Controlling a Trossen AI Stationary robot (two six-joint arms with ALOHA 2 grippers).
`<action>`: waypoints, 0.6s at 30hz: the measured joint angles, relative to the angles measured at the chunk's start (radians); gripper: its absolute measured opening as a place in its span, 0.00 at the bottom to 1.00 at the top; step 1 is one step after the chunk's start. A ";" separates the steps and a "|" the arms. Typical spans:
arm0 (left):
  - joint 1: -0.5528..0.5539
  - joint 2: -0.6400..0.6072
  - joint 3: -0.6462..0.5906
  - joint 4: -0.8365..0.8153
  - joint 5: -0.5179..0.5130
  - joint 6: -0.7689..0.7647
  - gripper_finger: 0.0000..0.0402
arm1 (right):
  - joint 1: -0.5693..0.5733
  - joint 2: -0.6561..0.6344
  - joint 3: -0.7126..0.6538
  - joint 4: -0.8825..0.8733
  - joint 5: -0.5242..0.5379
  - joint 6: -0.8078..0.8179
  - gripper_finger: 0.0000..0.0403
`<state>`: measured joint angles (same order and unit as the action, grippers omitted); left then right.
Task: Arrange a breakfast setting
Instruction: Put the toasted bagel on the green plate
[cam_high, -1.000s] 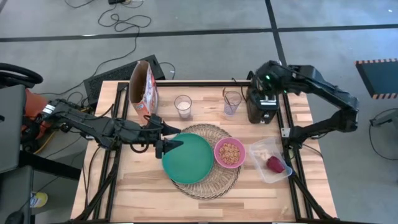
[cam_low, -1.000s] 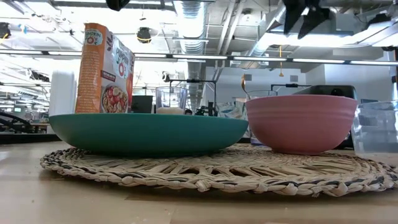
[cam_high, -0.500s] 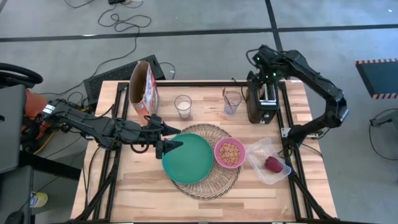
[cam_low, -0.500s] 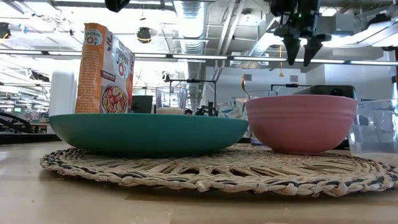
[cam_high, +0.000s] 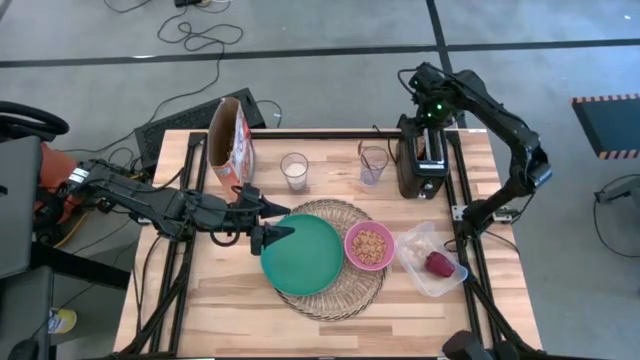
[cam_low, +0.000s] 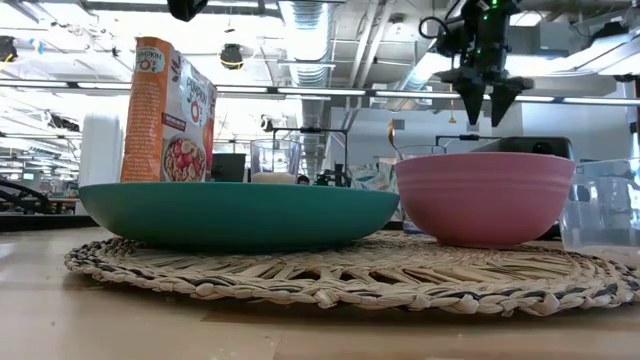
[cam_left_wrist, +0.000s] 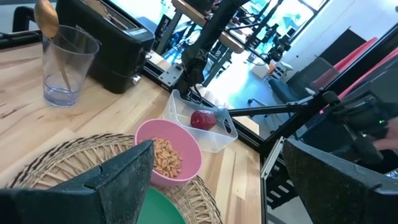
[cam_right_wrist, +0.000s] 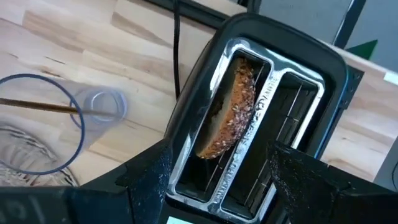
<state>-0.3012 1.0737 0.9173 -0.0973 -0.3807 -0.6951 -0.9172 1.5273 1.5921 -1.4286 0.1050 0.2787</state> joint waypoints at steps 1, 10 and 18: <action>0.000 0.000 0.000 -0.002 0.000 -0.003 0.84 | -0.002 0.006 0.000 0.000 0.000 0.000 0.70; 0.000 0.000 0.000 -0.003 -0.001 -0.004 0.84 | -0.023 0.079 0.000 -0.034 -0.002 0.000 0.70; 0.000 0.000 0.000 -0.003 -0.001 -0.004 0.84 | -0.036 0.128 -0.001 -0.038 -0.002 0.000 0.70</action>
<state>-0.3012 1.0737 0.9173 -0.1005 -0.3813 -0.6994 -0.9527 1.6552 1.5909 -1.4662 0.1028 0.2787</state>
